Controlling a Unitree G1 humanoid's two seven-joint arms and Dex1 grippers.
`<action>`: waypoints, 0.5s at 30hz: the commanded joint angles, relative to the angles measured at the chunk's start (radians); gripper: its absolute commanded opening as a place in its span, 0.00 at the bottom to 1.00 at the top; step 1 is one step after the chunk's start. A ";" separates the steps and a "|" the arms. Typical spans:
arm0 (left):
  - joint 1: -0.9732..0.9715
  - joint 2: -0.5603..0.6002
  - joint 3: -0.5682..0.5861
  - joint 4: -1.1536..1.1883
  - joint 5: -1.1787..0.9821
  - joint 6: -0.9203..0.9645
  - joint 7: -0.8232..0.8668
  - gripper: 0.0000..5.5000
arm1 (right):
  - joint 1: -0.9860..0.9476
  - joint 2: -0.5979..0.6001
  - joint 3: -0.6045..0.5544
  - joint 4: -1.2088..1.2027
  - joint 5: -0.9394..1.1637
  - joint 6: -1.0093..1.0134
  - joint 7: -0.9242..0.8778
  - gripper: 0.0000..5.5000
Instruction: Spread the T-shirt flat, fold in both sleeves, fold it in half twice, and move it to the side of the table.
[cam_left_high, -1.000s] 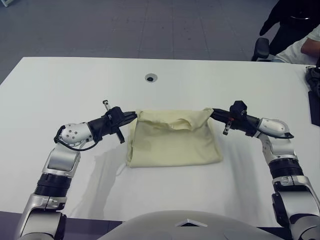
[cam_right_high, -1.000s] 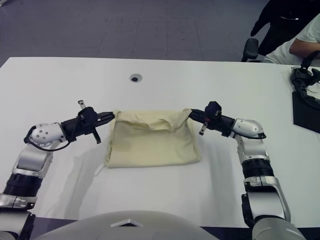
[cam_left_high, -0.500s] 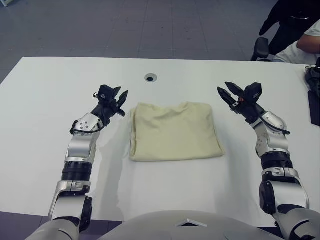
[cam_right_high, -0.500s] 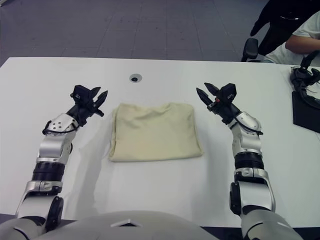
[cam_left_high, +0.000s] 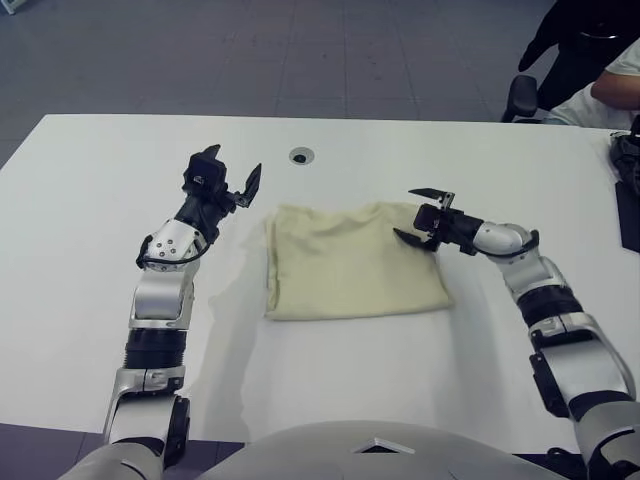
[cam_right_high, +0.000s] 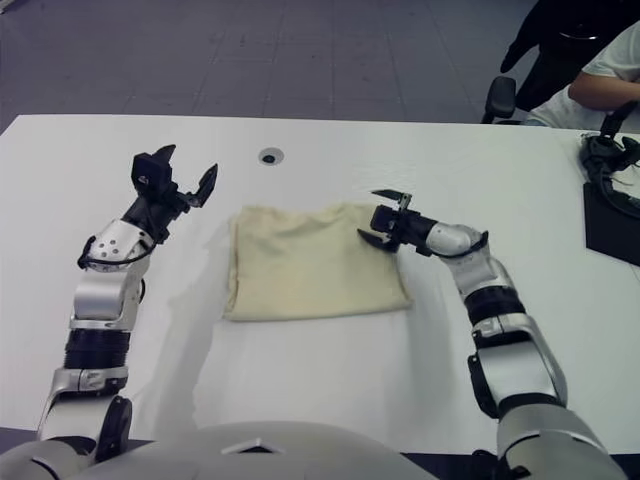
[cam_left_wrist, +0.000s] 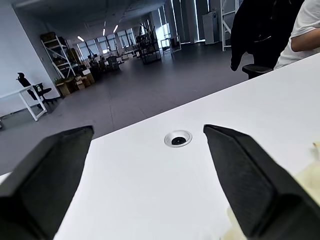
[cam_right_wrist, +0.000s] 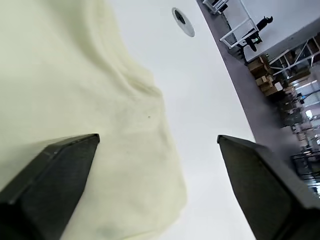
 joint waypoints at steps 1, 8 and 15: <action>0.064 0.035 -0.007 -0.128 0.037 0.010 0.002 0.87 | -0.048 -0.132 0.103 0.093 -0.191 0.017 -0.066 0.92; 0.147 0.040 -0.009 -0.286 0.069 0.036 0.011 0.98 | 0.234 -0.414 0.089 -0.274 -0.049 0.014 0.247 0.98; 0.184 0.029 -0.061 -0.361 0.108 0.035 0.002 0.98 | 0.486 -0.469 0.064 -0.839 0.320 0.147 0.462 0.98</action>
